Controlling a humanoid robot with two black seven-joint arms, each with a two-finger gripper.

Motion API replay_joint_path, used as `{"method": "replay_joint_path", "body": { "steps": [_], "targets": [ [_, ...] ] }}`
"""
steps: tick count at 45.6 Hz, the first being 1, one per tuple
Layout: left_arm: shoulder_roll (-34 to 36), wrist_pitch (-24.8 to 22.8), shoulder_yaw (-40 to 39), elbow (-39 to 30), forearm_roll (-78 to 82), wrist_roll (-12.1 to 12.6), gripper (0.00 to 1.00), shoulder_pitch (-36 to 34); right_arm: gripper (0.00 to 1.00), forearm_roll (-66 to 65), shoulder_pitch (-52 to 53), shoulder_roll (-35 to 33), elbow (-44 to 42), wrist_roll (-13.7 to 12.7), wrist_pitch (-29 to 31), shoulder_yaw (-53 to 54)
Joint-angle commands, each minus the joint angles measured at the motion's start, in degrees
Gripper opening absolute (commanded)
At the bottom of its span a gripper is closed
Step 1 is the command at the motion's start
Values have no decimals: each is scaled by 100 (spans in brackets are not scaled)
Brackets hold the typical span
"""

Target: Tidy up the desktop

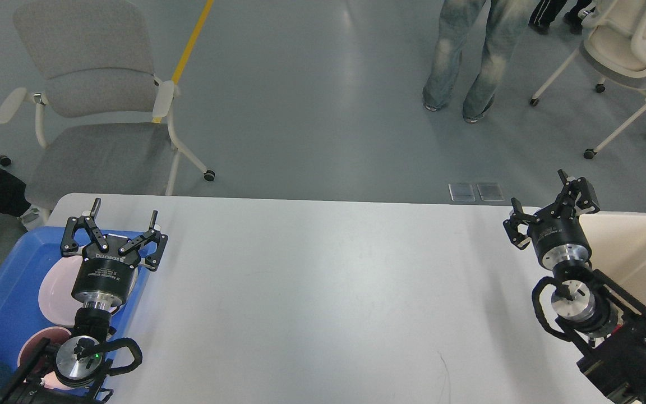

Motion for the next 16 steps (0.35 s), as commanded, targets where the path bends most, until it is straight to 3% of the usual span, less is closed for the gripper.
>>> {"method": "replay_joint_path", "body": {
  "steps": [1,16],
  "targets": [
    [0,5,0,0,2,10,96,0,100,-315,-198,298,25,32,67,275],
    [0,5,0,0,2,1,96,0,100,-298,-189,421,42,59,75,319]
  ]
}}
